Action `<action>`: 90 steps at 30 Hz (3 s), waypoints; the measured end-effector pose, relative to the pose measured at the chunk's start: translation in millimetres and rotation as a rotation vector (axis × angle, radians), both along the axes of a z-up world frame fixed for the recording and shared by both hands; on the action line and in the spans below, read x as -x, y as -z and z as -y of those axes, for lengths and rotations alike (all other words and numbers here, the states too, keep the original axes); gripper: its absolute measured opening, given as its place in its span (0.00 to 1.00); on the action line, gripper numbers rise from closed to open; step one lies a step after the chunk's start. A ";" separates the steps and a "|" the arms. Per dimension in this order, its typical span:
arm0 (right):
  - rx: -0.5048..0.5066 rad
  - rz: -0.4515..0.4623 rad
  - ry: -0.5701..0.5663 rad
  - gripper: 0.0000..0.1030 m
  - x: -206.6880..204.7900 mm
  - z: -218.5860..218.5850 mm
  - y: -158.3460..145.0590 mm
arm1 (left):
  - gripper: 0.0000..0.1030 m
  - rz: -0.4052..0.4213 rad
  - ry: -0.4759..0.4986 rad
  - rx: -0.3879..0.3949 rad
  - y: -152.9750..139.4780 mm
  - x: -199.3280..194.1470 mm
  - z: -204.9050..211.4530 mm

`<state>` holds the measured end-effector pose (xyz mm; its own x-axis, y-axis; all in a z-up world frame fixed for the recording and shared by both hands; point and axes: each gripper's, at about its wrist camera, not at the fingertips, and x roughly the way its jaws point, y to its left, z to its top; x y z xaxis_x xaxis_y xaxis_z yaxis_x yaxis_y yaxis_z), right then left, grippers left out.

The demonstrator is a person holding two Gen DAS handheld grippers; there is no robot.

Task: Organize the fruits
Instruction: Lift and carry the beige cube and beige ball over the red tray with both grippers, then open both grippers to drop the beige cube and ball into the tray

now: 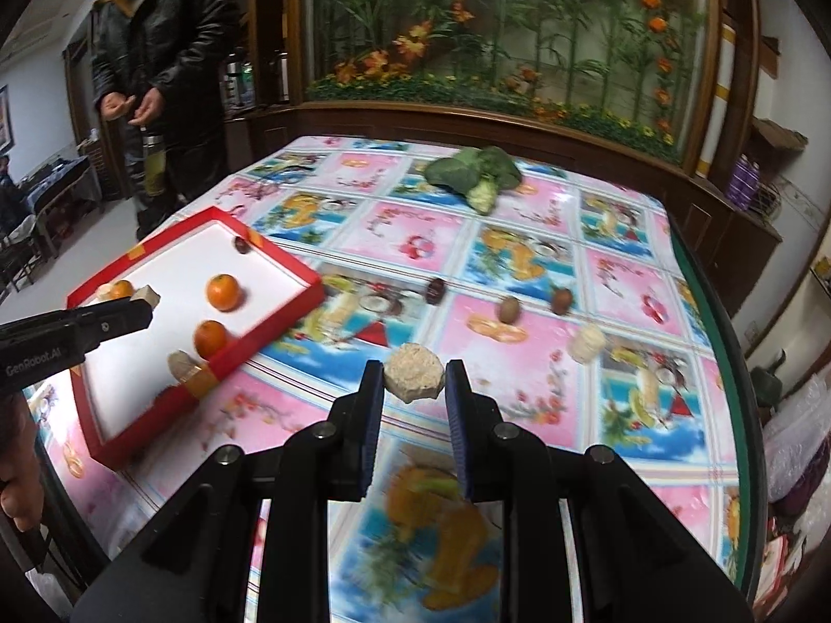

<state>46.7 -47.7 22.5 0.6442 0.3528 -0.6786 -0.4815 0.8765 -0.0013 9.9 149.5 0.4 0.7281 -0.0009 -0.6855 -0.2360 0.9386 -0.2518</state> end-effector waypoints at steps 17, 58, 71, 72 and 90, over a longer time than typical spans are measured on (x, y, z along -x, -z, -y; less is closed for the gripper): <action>-0.004 -0.015 -0.071 0.25 -6.9 -38.4 -0.1 | 0.18 -0.028 -0.011 0.049 7.5 -3.5 -12.1; -0.054 -0.057 -0.164 0.25 -16.4 -76.0 1.9 | 0.18 -0.059 -0.049 0.074 14.5 0.0 -37.5; -0.016 -0.164 -0.226 0.25 -61.2 -143.9 30.9 | 0.19 -0.098 -0.035 0.103 28.5 1.3 -57.4; -0.019 -0.168 -0.223 0.25 -63.9 -146.6 32.3 | 0.19 -0.096 -0.035 0.104 27.7 1.6 -58.5; 0.059 -0.246 -0.370 0.26 -85.9 -243.4 49.2 | 0.28 -0.141 -0.046 0.141 38.9 1.3 -65.9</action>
